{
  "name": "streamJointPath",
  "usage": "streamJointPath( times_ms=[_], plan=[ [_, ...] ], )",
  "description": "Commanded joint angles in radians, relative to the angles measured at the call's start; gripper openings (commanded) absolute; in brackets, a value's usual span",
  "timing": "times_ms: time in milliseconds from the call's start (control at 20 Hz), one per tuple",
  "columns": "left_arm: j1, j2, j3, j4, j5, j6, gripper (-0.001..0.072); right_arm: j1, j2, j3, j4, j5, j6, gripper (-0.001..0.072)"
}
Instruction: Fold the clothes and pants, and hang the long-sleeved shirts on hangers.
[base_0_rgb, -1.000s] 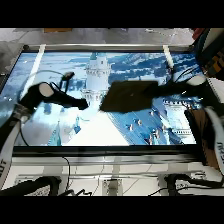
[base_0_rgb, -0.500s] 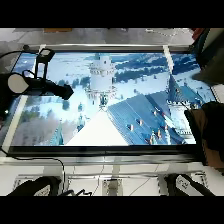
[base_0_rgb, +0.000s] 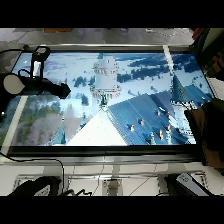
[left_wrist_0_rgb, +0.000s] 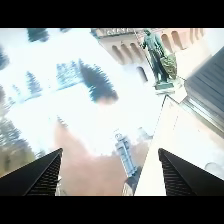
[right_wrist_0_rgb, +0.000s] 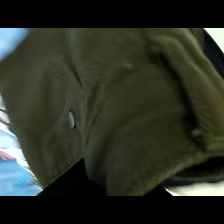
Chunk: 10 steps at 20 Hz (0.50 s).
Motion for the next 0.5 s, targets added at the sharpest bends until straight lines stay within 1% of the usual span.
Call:
streamJointPath(
  times_ms=[0,50,100,200,300,350,400,450],
  plan=[
    [0.0,0.0,0.001,0.003,0.003,0.0,0.0687,-0.071,-0.005,-0.066,-0.014,0.069,0.019,0.047],
    [0.0,0.0,0.001,0.003,0.003,0.0,0.0687,-0.071,-0.006,-0.087,-0.009,0.055,0.015,0.072],
    [0.0,0.0,0.001,0.003,0.003,0.0,0.0687,-0.071,-0.01,-0.102,-0.002,0.046,0.015,0.0684],
    [0.0,0.0,0.001,0.003,0.003,0.0,0.0687,-0.071,-0.019,-0.124,0.001,0.014,0.015,0.0682],
    [0.0,0.0,0.001,0.003,0.003,0.0,0.0687,-0.07,-0.031,-0.126,0.07,-0.006,0.014,0.068],
    [0.0,0.0,0.001,0.003,0.003,0.0,0.0687,-0.056,-0.039,-0.126,0.129,-0.009,-0.006,0.0636],
    [0.0,0.0,0.001,0.003,0.003,0.0,0.0687,-0.032,-0.045,-0.126,0.177,-0.014,-0.02,0.0571],
    [0.0,0.0,0.001,0.003,0.003,0.0,0.0687,0.014,-0.051,-0.126,0.217,-0.023,-0.021,0.0529]
  ],
)
